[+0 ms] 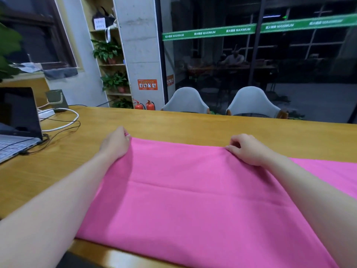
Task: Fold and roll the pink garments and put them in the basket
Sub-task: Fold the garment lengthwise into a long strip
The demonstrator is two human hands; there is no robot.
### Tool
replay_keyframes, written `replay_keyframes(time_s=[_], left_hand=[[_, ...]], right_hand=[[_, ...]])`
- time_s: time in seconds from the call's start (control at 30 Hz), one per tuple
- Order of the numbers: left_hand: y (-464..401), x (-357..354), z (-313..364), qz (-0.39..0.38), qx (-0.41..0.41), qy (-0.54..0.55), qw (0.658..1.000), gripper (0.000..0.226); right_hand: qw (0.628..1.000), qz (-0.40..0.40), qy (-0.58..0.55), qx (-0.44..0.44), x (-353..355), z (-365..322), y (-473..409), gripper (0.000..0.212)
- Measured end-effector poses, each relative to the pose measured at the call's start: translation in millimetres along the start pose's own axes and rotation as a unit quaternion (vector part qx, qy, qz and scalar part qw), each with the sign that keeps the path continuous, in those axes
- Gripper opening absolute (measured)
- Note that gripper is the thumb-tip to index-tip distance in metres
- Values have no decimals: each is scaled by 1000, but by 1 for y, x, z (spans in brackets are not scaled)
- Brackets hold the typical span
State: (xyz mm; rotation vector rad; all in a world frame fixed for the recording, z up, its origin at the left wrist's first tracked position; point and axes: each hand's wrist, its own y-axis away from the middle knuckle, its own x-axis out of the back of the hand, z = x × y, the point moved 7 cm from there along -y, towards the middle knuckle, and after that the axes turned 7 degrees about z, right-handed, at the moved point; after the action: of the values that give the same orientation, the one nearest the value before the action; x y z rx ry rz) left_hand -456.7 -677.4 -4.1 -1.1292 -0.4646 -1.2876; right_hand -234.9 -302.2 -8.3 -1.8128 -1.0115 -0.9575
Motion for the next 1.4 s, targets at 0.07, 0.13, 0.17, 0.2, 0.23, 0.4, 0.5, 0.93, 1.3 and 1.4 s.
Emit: replay_keyframes(time_s=[0.07,0.13,0.17,0.2,0.23,0.4,0.5,0.93,1.3,1.4], left_hand=[[-1,-18,-3,5,-9,-38,999,14],[5,-34,-9,31,-24,-73,997,18],[8,-39,-11,47,-24,-79,995,20],[8,-42,-13,60,-23,-83,994,21],[6,-44,-14,65,-28,-89,993,21],[3,-47,-14,60,-26,-106,992,22],[5,-46,-14,56,-19,-104,993,24],[-19,-47,-16,-48,22,-153,987,38],[-12,-43,-19,81,3,-84,993,34],[-9,-38,-13,104,-16,-110,988,40]], right_hand=[[1000,-18,-18,-5,-12,8,-11,29],[1000,-1,-13,-5,-28,15,-12,30],[1000,20,14,2,-35,17,-10,29],[998,42,46,12,-38,17,-11,27],[996,57,61,22,-39,17,-12,26],[998,47,32,34,-34,10,-12,23],[996,53,51,53,-11,-1,-28,23],[997,49,55,24,-49,18,-28,24],[996,57,66,30,-53,18,-33,26],[997,53,58,24,-51,18,-32,27]])
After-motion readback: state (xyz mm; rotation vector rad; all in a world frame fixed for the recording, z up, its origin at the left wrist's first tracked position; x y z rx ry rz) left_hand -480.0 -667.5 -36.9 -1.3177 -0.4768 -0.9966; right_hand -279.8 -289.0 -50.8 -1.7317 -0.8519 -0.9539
